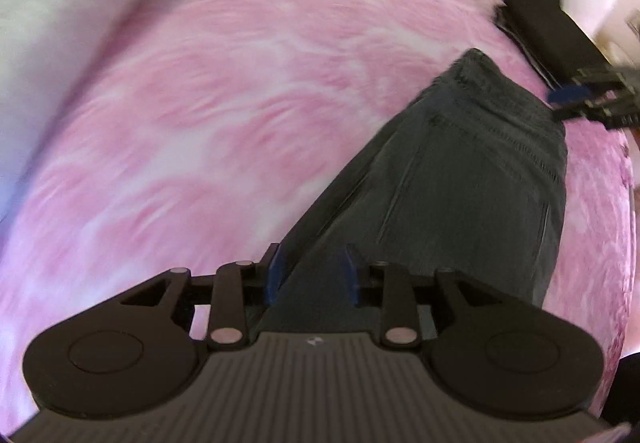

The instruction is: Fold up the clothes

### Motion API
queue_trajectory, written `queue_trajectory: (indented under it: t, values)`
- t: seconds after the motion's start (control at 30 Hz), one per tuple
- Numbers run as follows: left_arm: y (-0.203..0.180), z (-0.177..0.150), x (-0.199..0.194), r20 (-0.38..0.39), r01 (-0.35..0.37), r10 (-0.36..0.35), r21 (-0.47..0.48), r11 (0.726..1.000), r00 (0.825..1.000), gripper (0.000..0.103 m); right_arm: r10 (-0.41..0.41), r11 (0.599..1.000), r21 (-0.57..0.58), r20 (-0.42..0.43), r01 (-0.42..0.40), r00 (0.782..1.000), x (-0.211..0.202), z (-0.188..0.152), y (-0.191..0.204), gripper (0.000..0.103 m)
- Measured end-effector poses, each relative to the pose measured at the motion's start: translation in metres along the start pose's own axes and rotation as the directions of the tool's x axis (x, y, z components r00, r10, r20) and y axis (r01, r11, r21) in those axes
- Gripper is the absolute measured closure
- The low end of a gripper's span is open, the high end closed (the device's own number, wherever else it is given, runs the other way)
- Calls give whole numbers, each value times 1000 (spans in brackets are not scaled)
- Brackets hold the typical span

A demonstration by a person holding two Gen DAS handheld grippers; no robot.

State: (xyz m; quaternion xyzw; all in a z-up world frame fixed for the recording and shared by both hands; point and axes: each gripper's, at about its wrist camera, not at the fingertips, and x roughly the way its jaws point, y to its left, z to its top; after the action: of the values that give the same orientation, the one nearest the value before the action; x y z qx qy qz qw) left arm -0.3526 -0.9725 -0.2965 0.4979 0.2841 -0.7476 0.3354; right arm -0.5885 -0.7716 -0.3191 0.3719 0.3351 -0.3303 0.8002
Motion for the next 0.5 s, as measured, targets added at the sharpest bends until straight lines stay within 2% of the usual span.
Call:
queue_trajectory:
  t: [0.13,0.27,0.37,0.5]
  values:
    - [16,-73,-48,-26,-121,119,-147,982,993,71,7,991,131,-11,-6,1000,-12,-41,16,61]
    - [-3,-148,-65,-76,-186,173,-216,959,982,71,28,958,286,-11,-24,1000,-13,-78,27,54]
    - [-29,-179,-60,-63,-171,162,-178,969,985,71,-5,934,358,53,-14,999,-1,-89,31,52]
    - [-64,-195,-38,3,-97,98,-75,992,995,71,-62,892,453,138,-7,988,13,-102,33,51]
